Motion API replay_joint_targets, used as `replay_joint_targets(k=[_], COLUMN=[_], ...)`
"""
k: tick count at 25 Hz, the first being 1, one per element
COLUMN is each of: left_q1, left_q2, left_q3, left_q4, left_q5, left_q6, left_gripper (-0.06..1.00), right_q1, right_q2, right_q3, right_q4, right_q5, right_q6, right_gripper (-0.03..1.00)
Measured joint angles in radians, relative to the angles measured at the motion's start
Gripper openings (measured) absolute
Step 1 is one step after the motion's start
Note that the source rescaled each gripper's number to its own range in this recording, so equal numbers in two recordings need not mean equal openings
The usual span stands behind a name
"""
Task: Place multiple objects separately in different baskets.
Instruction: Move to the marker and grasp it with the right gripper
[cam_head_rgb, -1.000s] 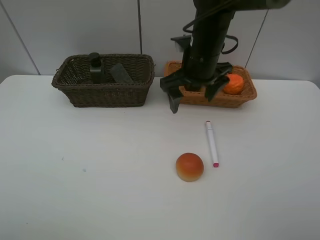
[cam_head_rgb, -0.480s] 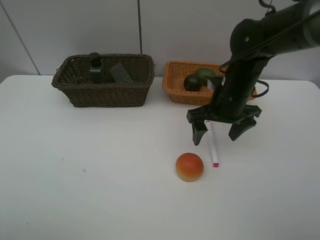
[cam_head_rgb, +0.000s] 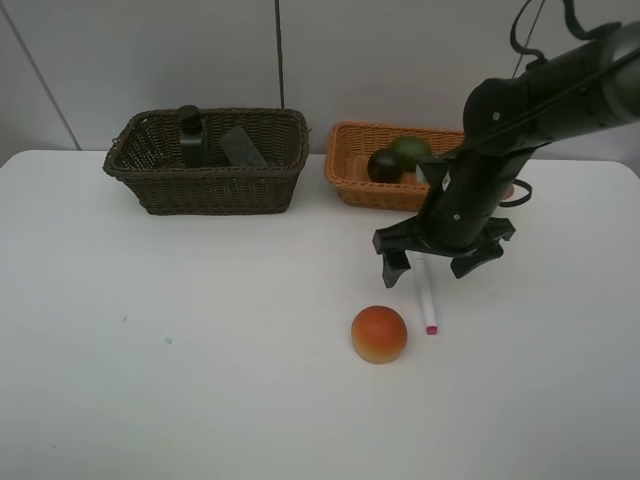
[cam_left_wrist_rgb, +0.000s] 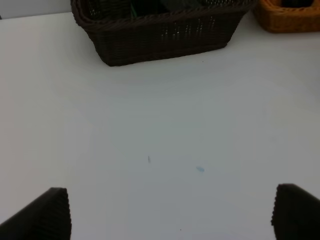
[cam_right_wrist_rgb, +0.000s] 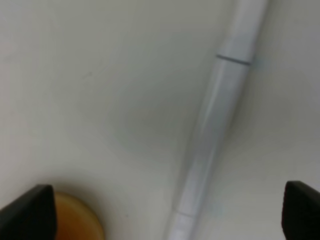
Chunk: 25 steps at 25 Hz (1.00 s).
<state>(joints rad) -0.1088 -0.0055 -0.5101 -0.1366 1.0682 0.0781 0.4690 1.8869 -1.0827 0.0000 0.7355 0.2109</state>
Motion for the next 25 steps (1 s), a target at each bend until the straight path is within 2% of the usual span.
replay_joint_targets(k=[9, 16, 18, 21, 25], left_q1=[0.000, 0.000, 0.000, 0.000, 0.000], left_q2=[0.000, 0.000, 0.000, 0.000, 0.000], left_q3=[0.000, 0.000, 0.000, 0.000, 0.000], left_q4=[0.000, 0.000, 0.000, 0.000, 0.000], left_q5=[0.000, 0.000, 0.000, 0.000, 0.000], left_q6=[0.000, 0.000, 0.000, 0.000, 0.000], left_gripper=[0.98, 0.98, 0.98, 0.98, 0.98], right_q1=[0.000, 0.000, 0.000, -0.001, -0.007], right_q2=[0.114, 0.141, 0.146, 0.149, 0.150], right_q3=[0.000, -0.006, -0.009, -0.009, -0.011], right_q4=[-0.031, -0.047, -0.051, -0.075, -0.080], right_q5=[-0.114, -0.130, -0.124, -0.119, -0.131], right_q6=[0.003, 0.003, 0.003, 0.003, -0.001], right_gripper=[1.00, 1.00, 0.97, 0.78, 0.26])
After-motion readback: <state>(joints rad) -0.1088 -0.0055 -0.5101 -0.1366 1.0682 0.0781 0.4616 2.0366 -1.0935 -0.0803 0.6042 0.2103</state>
